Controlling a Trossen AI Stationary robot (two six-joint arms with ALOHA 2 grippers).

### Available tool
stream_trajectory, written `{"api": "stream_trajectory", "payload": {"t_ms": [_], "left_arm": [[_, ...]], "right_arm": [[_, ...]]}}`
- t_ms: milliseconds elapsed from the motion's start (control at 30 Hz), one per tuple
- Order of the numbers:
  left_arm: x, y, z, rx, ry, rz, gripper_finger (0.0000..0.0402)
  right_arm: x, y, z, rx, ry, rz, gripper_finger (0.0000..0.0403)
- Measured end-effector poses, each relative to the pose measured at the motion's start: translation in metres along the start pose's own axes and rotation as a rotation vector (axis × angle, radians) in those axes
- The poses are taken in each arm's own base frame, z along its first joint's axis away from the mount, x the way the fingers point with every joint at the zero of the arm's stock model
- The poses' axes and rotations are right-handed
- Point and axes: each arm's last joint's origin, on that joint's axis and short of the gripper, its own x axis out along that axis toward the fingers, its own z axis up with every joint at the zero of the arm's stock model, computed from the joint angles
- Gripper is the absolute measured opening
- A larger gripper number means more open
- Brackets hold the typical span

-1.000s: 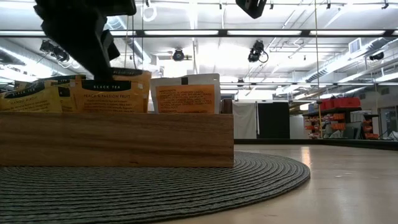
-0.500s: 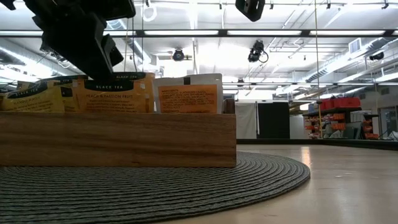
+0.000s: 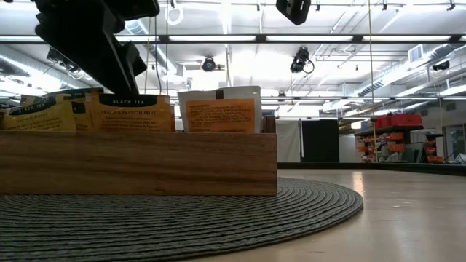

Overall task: Pick & Place Tea
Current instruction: Return to Home Position

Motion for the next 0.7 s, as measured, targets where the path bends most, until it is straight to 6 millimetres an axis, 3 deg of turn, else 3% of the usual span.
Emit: {"api": "stream_trajectory", "payload": {"t_ms": [167,333,600,700], "left_arm": [[-0.004,0.001,0.001,-0.014,-0.006,-0.003,0.0168],[-0.030,0.008,0.015,-0.037,-0.090,0.024,0.0190],[-0.099,0.032,0.038,0.000,-0.432,0.155,0.0120],[-0.111,0.048,0.038,0.007,-0.538,0.160,0.0078]], "right_arm": [[0.000,-0.002,0.001,-0.001,-0.001,-0.004,0.0114],[-0.013,-0.009,0.006,-0.005,0.003,-0.023,0.0114],[-0.073,-0.033,0.021,0.018,-0.036,-0.118,0.0077],[-0.094,-0.038,0.027,0.031,-0.099,-0.161,0.0046]]}}
